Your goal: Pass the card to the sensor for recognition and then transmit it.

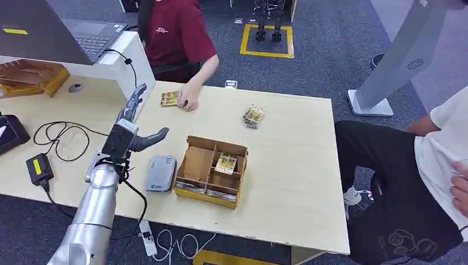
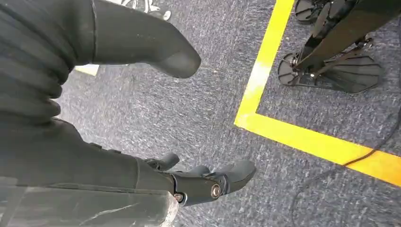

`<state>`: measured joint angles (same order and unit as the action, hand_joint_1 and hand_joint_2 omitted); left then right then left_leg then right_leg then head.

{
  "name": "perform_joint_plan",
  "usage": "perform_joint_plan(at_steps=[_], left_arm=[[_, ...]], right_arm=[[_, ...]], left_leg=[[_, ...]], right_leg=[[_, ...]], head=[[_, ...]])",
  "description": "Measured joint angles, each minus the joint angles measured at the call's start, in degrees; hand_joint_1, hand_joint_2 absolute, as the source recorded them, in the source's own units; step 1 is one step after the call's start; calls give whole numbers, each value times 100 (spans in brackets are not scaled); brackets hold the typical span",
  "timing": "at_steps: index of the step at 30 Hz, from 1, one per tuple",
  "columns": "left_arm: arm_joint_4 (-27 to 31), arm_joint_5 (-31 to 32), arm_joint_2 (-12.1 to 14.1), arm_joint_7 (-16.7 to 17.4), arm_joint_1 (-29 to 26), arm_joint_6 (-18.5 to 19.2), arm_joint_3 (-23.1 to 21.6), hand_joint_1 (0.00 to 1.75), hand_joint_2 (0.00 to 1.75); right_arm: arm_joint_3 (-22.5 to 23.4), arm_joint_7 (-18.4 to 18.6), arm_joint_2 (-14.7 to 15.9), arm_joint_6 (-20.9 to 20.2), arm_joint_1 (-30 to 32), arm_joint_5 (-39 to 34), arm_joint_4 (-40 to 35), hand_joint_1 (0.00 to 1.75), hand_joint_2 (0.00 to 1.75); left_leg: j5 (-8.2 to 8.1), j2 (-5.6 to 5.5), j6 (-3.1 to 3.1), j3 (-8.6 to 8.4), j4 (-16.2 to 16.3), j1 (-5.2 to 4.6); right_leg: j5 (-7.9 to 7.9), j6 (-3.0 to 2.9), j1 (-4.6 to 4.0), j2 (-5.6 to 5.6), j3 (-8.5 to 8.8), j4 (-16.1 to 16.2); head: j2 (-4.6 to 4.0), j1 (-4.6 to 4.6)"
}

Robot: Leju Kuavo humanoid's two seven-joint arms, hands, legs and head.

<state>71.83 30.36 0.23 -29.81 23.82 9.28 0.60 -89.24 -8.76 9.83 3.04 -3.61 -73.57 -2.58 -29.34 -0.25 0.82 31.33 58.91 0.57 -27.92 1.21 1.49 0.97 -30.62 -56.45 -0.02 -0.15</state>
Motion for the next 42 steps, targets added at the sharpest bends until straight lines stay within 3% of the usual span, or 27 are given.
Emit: perform_joint_plan(at_steps=[2, 8, 12, 14, 26, 42], left_arm=[[246, 131, 262, -214, -274, -210, -385, 0, 175], [873, 483, 990, -319, -812, -650, -1506, 0, 175], [1033, 1223, 1225, -106, -993, -1358, -1924, 0, 175], [1062, 1552, 1264, 25, -1055, -1616, -2110, 0, 175], [1053, 2319, 1334, 411, -1195, -2231, -2698, 0, 175], [933, 2075, 1435, 341, -1240, -2132, -2817, 0, 175]], right_arm=[[2, 0, 0, 11, 39, -42, 2, 0, 175], [7, -11, 0, 57, 61, -96, 4, 0, 175], [7, -4, 0, 59, 71, -100, 2, 0, 175], [7, -4, 0, 70, 69, -98, 2, 0, 175], [7, -4, 0, 92, 65, -98, 2, 0, 175], [7, -15, 0, 101, 64, -79, 2, 0, 175]], left_leg=[[0, -4, 0, 2, 0, 0], [0, -2, 0, 5, 0, 0], [0, -5, 1, 5, 0, -1], [0, -5, 1, 5, 1, -1], [0, -5, 1, 6, 1, -1], [0, -5, 1, 6, 1, 0]], right_leg=[[-1, 0, 0, -3, 0, 0], [-1, 1, 1, -3, -1, 1], [0, 1, 1, -5, 0, 2], [0, 1, 1, -5, 0, 1], [0, 1, 1, -4, -1, 1], [0, 1, 0, -4, -1, 1]], head=[[0, 2], [0, 0], [0, 0], [0, 2], [0, 2], [0, 0]])
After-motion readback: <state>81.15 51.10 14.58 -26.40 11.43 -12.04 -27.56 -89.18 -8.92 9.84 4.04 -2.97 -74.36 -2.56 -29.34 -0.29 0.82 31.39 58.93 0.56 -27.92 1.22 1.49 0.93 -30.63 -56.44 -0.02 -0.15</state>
